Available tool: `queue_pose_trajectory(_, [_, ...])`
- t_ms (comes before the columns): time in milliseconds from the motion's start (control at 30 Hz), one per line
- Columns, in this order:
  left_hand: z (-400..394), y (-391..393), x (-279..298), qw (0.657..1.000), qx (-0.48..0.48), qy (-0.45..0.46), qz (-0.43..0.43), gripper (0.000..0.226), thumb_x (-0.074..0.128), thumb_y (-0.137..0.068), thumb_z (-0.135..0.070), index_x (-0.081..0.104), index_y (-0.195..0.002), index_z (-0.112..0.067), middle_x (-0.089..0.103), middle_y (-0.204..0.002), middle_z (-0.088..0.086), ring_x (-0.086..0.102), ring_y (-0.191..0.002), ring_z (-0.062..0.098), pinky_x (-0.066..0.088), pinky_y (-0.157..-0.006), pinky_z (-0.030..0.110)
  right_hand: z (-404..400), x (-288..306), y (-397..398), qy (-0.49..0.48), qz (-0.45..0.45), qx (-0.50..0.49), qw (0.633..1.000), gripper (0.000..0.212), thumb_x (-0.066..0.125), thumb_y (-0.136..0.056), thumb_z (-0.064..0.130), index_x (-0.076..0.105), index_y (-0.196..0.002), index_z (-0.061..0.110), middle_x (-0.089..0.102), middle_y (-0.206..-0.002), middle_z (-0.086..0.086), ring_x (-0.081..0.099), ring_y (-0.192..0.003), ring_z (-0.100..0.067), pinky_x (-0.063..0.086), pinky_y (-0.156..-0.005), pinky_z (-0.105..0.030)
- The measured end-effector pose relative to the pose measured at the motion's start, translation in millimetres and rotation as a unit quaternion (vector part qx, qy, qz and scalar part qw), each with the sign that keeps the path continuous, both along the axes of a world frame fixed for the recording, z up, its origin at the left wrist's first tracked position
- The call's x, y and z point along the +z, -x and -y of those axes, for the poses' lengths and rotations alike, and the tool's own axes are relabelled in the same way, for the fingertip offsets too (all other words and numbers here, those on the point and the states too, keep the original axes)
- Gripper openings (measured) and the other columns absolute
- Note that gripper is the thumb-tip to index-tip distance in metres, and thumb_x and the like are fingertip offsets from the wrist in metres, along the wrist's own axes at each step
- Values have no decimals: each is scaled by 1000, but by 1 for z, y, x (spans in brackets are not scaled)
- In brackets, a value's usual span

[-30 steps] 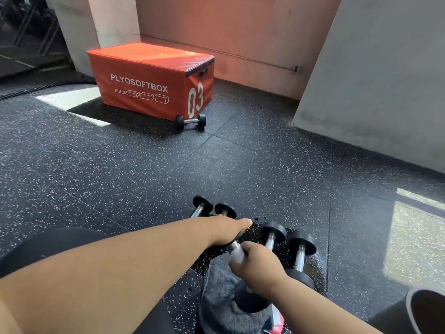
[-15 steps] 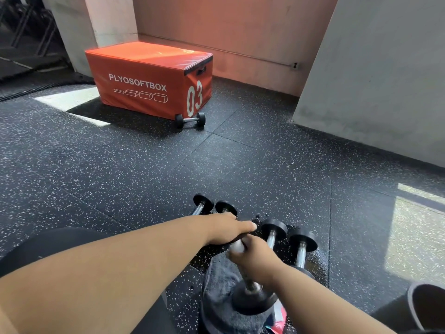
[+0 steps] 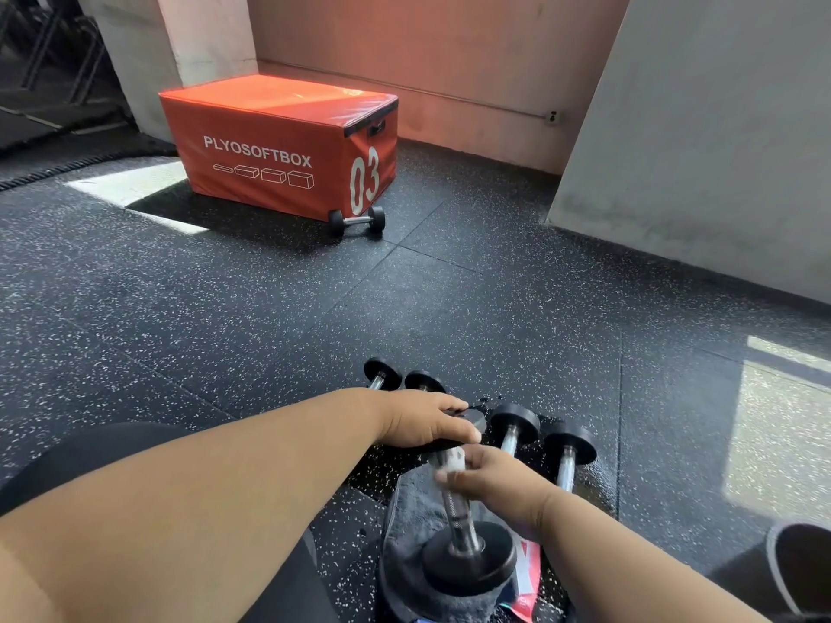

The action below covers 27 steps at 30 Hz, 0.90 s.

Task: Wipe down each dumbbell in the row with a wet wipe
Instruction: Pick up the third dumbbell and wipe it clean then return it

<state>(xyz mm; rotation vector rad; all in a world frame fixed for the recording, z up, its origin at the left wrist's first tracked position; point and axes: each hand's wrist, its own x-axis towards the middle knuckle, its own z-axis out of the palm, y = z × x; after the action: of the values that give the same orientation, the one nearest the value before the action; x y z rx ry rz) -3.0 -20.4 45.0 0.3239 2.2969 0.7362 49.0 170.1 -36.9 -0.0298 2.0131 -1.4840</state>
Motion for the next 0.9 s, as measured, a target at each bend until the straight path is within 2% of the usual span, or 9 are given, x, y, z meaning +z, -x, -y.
queue_pose_trajectory(100, [-1,-1,3,1000,-21,-19,0,80,72,-94,-60,39,-164,-40,42,-168,-4,41,-150,18,26,-106,28,5,-3,3,-7,-21,-39,999,69,98,-62,48,74,-117,13,78,-99,-8,74,-100,-29,57,-105,-48])
queue_pose_trajectory(133, [0,-2,4,999,-26,-20,3,80,73,-93,-59,40,-164,-41,43,-167,-5,42,-148,18,27,-107,29,4,-3,4,-14,-16,-26,999,72,98,-63,48,74,-119,12,79,-108,-12,74,-107,-32,54,-108,-49])
queue_pose_trajectory(233, [4,0,4,999,-32,-20,15,78,75,-91,-59,42,-161,-47,46,-164,-4,46,-143,19,31,-111,33,-8,-4,3,-73,20,74,994,41,92,-76,37,78,-105,12,80,-110,-10,74,-105,-24,51,-110,-47])
queue_pose_trajectory(367, [6,1,7,999,-21,-31,17,77,74,-94,-55,41,-163,-42,48,-161,-3,45,-136,12,27,-109,31,-15,-7,-5,-162,43,169,971,32,91,-78,31,80,-102,12,82,-100,-1,77,-95,-19,57,-105,-45])
queue_pose_trajectory(467, [5,1,8,999,-15,-23,19,75,70,-97,-54,39,-164,-41,45,-164,-3,42,-133,13,24,-107,31,-13,-6,-9,-172,33,151,973,32,89,-78,28,79,-101,9,82,-101,-7,76,-90,-19,59,-101,-43])
queue_pose_trajectory(600, [6,1,4,1000,-8,-16,11,75,68,-97,-57,39,-164,-42,43,-167,-3,41,-149,20,24,-108,33,-1,-7,-12,-133,0,73,988,32,87,-83,25,71,-94,0,79,-92,-15,76,-82,-27,61,-90,-44])
queue_pose_trajectory(733, [4,2,0,1000,-5,-12,6,75,66,-96,-59,39,-164,-42,41,-169,-1,38,-152,22,25,-112,36,10,-7,-14,-81,-18,-1,997,23,87,-85,24,67,-88,13,70,-77,-9,69,-67,-24,63,-70,-41])
queue_pose_trajectory(833, [5,4,-3,1000,-5,-3,6,77,65,-95,-64,39,-164,-43,38,-172,-2,34,-155,23,22,-118,41,15,-7,-13,-101,-58,-34,993,33,87,-86,30,58,-73,21,62,-66,3,57,-58,-14,51,-58,-27])
queue_pose_trajectory(900, [5,4,-3,1000,-6,2,1,77,64,-95,-65,39,-164,-43,36,-172,-3,31,-157,23,20,-121,43,16,-9,-12,-84,-79,-61,991,34,87,-87,31,57,-72,22,57,-61,8,50,-53,-9,44,-52,-21])
